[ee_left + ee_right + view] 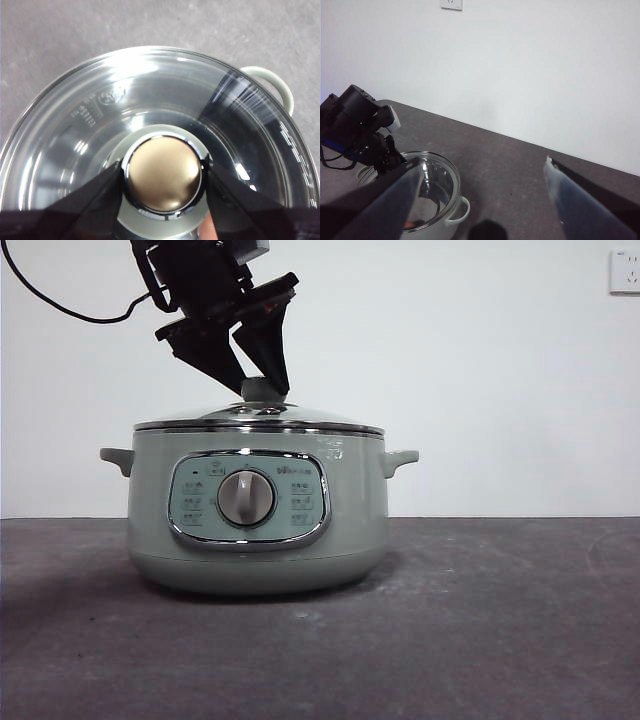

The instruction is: Pick up the egg,open the lid,put the egg in the pot,close the lid

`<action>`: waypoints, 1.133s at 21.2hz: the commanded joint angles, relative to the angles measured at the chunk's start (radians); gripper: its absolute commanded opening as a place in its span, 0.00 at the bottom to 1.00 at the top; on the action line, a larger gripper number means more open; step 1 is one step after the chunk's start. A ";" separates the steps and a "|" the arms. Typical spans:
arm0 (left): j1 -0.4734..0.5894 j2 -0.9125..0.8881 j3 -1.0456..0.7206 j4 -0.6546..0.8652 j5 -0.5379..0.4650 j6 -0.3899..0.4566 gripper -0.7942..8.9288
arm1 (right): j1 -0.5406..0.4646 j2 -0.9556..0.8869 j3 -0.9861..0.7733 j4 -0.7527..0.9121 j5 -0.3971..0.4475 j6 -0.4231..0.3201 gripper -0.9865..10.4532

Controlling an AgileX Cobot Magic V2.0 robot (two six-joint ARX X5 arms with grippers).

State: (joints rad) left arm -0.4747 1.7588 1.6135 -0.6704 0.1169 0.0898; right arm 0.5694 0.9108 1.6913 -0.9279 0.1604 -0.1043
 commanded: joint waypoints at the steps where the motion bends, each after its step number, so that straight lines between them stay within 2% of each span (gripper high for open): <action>1: -0.011 0.011 0.006 -0.031 0.015 0.008 0.07 | 0.000 -0.001 -0.002 0.002 0.002 0.002 0.45; 3: -0.011 0.011 0.006 -0.036 0.015 0.008 0.10 | 0.000 -0.001 -0.002 0.002 0.002 0.002 0.45; 4: -0.011 0.011 0.006 -0.037 0.015 0.007 0.17 | 0.000 -0.001 -0.002 0.000 0.001 0.002 0.45; 8: -0.011 0.011 0.006 -0.034 0.015 0.007 0.59 | 0.000 -0.001 -0.002 -0.024 -0.002 0.003 0.45; 9: -0.010 0.011 0.007 -0.034 0.015 0.007 0.64 | 0.000 0.002 -0.002 -0.034 -0.002 0.003 0.45; 16: -0.008 -0.012 0.013 -0.044 0.015 0.006 0.64 | 0.002 0.023 -0.002 -0.136 -0.013 0.018 0.45; 20: -0.008 -0.058 0.017 -0.059 0.015 0.006 0.64 | 0.001 0.043 -0.002 -0.194 -0.120 0.031 0.45; 24: -0.008 -0.107 0.062 -0.156 0.016 0.007 0.64 | 0.001 0.065 -0.002 -0.251 -0.204 0.036 0.45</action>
State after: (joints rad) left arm -0.4809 1.6672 1.6672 -0.8177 0.1265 0.0906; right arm 0.5694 0.9741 1.6913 -1.1778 -0.0334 -0.0830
